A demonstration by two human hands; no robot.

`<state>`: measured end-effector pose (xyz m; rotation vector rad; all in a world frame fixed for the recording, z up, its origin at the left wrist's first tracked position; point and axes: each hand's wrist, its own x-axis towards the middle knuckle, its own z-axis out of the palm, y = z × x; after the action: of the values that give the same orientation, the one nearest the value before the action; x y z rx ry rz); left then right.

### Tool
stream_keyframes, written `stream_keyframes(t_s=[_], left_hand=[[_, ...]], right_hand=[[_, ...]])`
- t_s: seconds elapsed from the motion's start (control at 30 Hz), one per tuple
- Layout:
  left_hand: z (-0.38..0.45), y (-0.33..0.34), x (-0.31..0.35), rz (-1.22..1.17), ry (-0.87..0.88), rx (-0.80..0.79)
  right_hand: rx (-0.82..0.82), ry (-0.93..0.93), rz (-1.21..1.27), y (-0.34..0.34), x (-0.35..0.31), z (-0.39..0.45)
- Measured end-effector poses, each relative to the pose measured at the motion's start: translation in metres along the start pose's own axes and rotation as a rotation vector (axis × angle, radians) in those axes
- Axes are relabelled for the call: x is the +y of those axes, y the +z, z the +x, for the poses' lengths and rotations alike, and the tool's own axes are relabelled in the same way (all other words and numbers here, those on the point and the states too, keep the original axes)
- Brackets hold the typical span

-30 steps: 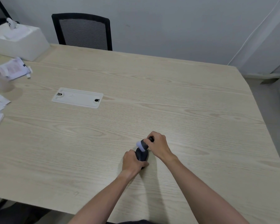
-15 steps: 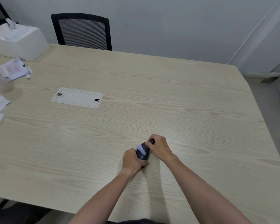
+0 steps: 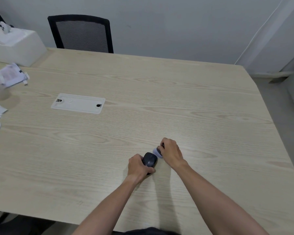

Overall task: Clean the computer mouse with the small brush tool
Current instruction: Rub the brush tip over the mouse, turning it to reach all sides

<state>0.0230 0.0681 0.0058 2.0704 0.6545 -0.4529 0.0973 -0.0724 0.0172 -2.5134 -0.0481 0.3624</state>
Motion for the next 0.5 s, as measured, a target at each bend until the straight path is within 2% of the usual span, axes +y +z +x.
stream_keyframes(t_s=[0.07, 0.13, 0.23, 0.37, 0.5], left_hand=[[0.0, -0.001, 0.0, 0.017, 0.007, 0.0], [0.001, -0.001, 0.001, 0.028, 0.015, -0.009], [0.003, 0.0, 0.0, 0.025, 0.026, -0.014], [0.002, -0.002, -0.001, 0.045, 0.032, -0.007], [0.003, -0.001, 0.001, 0.061, 0.034, -0.033]], right_hand=[[0.035, -0.003, 0.107, -0.002, -0.001, -0.001], [-0.025, 0.001, 0.257, -0.003, -0.005, -0.004], [-0.114, -0.017, 0.263, 0.003, -0.001, -0.011], [0.058, 0.042, 0.14, 0.003, 0.015, -0.015], [0.051, 0.081, 0.322, -0.002, 0.012, -0.019]])
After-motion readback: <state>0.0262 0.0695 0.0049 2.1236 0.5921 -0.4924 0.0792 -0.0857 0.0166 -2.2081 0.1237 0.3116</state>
